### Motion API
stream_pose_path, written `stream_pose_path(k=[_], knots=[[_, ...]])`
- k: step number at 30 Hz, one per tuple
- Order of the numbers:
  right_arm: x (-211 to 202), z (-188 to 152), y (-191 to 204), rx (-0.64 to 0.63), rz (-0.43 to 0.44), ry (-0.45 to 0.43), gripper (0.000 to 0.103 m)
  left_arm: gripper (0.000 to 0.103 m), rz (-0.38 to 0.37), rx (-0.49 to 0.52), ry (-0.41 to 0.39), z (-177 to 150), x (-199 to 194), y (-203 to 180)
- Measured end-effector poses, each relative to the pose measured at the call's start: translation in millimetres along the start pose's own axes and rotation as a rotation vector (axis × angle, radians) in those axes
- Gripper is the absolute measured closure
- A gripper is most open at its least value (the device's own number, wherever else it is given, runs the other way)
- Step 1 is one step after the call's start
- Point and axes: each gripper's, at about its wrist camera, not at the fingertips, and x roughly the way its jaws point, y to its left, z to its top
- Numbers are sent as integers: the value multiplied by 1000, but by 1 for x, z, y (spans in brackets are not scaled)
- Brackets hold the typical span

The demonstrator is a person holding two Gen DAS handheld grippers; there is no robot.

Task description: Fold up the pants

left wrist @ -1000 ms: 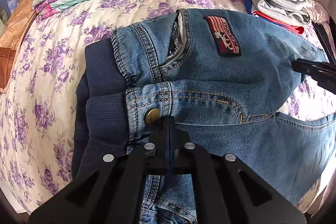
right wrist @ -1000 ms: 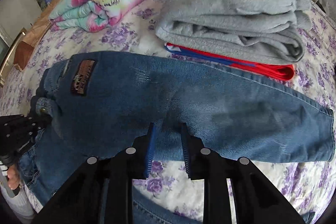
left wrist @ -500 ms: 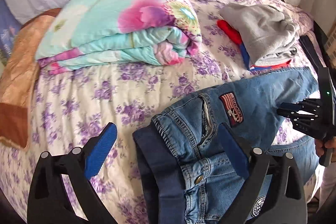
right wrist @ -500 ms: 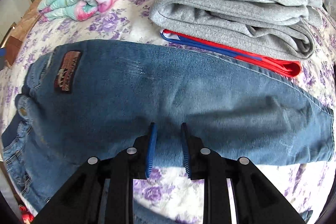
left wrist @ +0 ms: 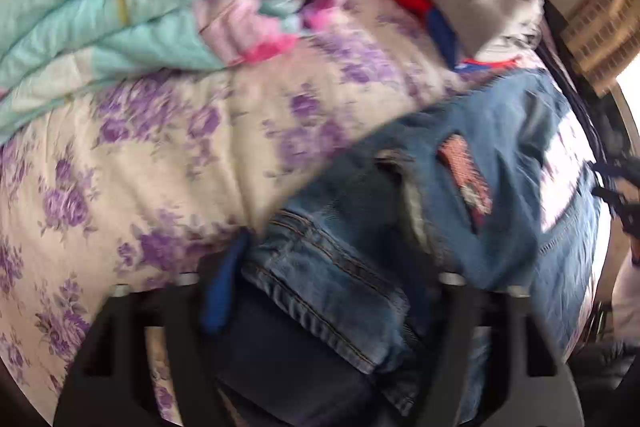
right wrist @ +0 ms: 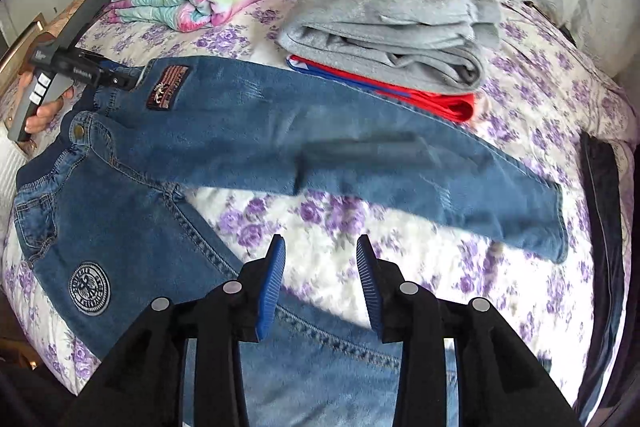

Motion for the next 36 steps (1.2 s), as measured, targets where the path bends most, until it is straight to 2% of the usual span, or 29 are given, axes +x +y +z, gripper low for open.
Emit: stream_pose_path(k=[1,2,3,4,5,6,9,12,14,16,19,21,24,26,27,28,33,36], knots=[[4,15,6,-54,42,-18,66,71,-4,28,-32,-4,-7,-7],[8,34,15,-126,83,-35,66,73,-2,41,-60,-7,-13,-10],[13,53,26,-202,125,-51,64,74,8,55,-86,-10,-19,-14],[18,72,36,-277,163,-58,51,74,13,69,-103,-13,-24,-18],[24,90,46,-338,187,-65,43,74,15,84,-124,-15,-30,-21],[31,108,56,-394,201,-72,40,74,16,93,-146,-18,-35,-24],[60,151,77,-502,208,-18,40,74,7,94,-183,-22,-46,-25],[89,180,79,-525,231,72,41,74,19,103,-190,-23,-46,-25],[104,190,73,-520,283,137,42,74,19,115,-206,-25,-46,-27],[113,195,70,-512,319,165,42,74,12,126,-229,-27,-47,-28],[136,185,73,-548,364,259,42,74,-3,122,-245,-28,-48,-25],[153,171,84,-610,314,277,40,74,-9,129,-247,-28,-46,-25],[160,167,87,-615,309,272,40,74,35,155,-234,-27,-38,-29],[150,167,81,-602,349,268,52,74,38,147,-239,-28,-39,-26],[144,165,77,-590,370,276,76,74,31,133,-241,-28,-41,-22],[137,163,74,-581,379,269,87,74,23,118,-243,-29,-42,-18],[89,147,69,-552,321,144,92,74,37,125,-270,-29,-53,-26],[51,140,58,-452,312,39,92,73,55,140,-283,-28,-71,-35]])
